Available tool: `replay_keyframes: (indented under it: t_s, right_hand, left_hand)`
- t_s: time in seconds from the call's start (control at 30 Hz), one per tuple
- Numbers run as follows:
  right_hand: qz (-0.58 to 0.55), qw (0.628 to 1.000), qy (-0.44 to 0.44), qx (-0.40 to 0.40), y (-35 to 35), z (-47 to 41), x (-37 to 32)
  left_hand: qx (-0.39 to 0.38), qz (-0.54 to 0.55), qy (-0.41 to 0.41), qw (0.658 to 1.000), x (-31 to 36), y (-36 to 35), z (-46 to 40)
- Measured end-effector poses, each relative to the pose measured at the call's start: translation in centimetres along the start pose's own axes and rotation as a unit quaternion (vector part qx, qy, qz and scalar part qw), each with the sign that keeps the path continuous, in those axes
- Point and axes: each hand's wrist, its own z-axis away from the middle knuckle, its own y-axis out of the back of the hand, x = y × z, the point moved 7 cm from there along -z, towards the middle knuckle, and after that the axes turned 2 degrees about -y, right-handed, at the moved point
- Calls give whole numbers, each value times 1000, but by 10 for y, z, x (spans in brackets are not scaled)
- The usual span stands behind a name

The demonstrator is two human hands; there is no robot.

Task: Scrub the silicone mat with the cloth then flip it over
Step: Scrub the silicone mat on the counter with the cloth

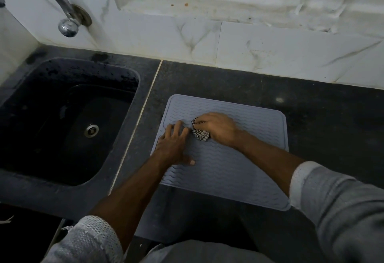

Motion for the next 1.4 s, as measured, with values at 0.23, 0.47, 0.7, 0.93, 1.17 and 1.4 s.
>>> replay_keyframes:
  t_s: [0.23, 0.47, 0.7, 0.93, 1.17, 1.4]
  right_hand:
    - [3, 999, -35, -5, 6, 46, 38]
    - [-14, 999, -51, -7, 14, -5, -4]
    - [-29, 993, -112, -31, 20, 25, 22]
    - [-25, 989, -139, -42, 28, -3, 5]
    - [-50, 987, -146, -37, 22, 22, 20]
    - [-57, 987, -144, -31, 27, 30, 23]
  left_hand:
    - [9, 1, -12, 1000, 1, 4, 4]
    - [-7, 2, 5, 1000, 3, 5, 3]
    - [-8, 12, -5, 1000, 5, 8, 6]
    - [-17, 5, 10, 1000, 6, 7, 5]
    - [-11, 13, 2, 1000, 5, 6, 6]
    - [6, 8, -7, 1000, 6, 9, 9]
